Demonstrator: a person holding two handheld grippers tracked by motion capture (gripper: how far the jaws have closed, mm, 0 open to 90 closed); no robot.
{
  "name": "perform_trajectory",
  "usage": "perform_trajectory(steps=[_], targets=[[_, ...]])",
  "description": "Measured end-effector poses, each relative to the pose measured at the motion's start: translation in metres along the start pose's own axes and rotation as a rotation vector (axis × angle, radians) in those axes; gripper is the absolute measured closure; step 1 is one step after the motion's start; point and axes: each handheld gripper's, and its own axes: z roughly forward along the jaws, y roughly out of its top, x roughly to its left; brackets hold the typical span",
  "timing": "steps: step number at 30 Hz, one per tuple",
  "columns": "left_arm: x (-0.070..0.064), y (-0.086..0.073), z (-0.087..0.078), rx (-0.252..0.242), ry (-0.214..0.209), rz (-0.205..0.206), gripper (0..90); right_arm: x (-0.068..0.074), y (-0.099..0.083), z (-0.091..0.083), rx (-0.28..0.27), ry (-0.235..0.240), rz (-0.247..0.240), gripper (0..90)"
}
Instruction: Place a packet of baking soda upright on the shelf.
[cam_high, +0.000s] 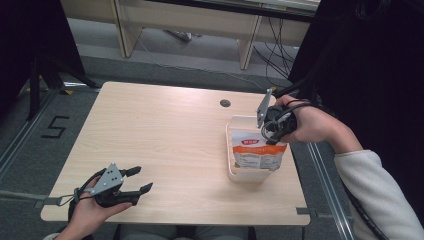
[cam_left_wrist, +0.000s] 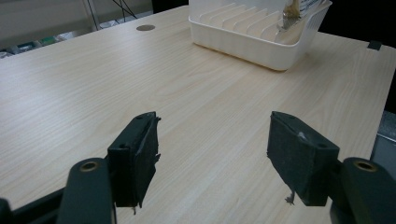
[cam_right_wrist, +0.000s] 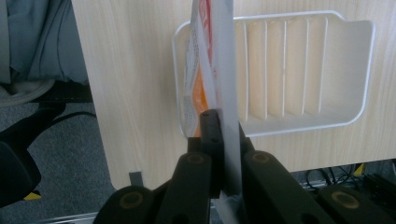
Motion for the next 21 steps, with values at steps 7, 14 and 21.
perform_trajectory(steps=[7, 14, 21], targets=[[-0.0001, 0.0001, -0.0001, -0.001, 0.001, 0.0, 33.3, -0.0002, -0.0003, 0.0012, 0.007, -0.001, -0.01, 90.0], [-0.0002, 0.0002, -0.0001, 0.0, 0.0, 0.002, 33.3, 0.0009, 0.0022, 0.0026, 0.024, 0.009, 0.0, 90.0], [-0.0001, 0.0006, 0.0001, -0.02, 0.0, -0.004, 34.1, -0.0007, 0.0014, 0.0005, 0.03, 0.016, -0.028, 90.0]])
